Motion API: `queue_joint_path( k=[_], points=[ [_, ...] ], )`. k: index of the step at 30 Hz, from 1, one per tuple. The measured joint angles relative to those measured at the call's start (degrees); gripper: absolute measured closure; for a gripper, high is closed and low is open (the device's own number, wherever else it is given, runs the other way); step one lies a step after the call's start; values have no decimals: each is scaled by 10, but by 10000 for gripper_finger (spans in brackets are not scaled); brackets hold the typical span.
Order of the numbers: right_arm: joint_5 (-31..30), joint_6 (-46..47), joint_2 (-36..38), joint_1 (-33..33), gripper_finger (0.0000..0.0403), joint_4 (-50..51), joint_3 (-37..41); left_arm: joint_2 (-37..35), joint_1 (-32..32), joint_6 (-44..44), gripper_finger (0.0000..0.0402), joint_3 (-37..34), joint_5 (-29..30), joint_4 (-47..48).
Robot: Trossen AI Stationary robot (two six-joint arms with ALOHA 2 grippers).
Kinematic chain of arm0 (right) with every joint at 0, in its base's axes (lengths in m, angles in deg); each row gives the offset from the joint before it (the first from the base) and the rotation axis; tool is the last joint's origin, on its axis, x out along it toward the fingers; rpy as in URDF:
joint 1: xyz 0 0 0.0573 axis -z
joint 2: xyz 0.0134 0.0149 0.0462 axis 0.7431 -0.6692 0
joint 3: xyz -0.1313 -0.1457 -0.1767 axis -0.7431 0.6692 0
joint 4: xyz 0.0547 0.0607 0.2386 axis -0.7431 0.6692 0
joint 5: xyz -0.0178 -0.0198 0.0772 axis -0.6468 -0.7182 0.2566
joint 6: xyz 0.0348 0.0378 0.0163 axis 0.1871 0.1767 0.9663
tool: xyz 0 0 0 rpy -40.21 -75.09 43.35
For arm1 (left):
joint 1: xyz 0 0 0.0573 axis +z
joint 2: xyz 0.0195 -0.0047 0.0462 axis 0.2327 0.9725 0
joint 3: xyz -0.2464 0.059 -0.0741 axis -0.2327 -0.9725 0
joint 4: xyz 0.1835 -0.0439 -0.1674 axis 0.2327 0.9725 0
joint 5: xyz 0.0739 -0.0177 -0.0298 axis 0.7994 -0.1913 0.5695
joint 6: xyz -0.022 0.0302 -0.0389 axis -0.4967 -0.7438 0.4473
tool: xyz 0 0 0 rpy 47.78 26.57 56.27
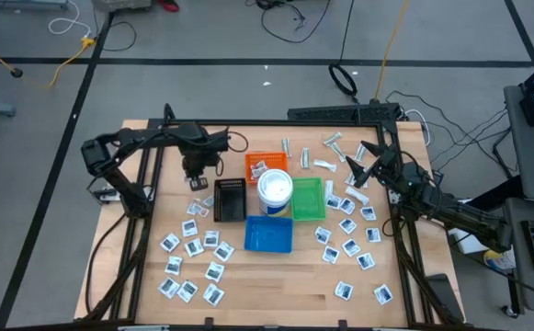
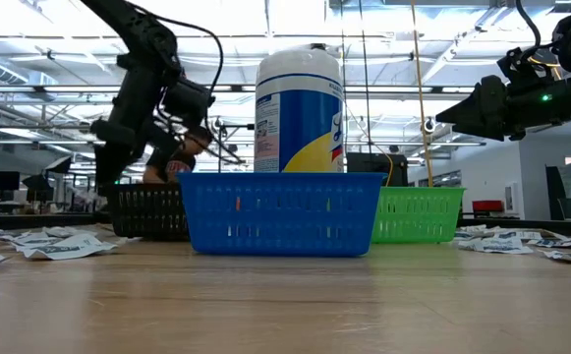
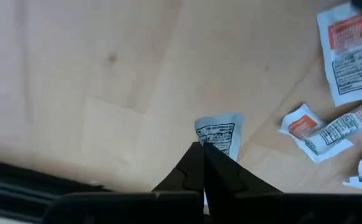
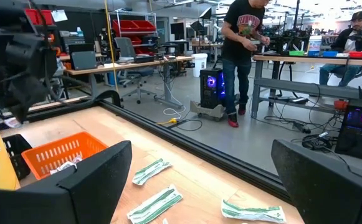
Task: Pick & Place First Aid Supplies
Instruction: Put the orange ointment pack into the orange bin
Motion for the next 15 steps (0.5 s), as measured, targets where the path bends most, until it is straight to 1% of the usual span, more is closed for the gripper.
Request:
queue_joint_path(
  k=[8,11,15],
  points=[
    [0,0,0,0,23,0,0,2,22,-20,401,86,4,31],
    [0,0,0,0,23,0,0,23,20,-31,401,134,3,35],
    [0,0,0,0,23,0,0,71,12,-43,401,219,2,47]
  ],
)
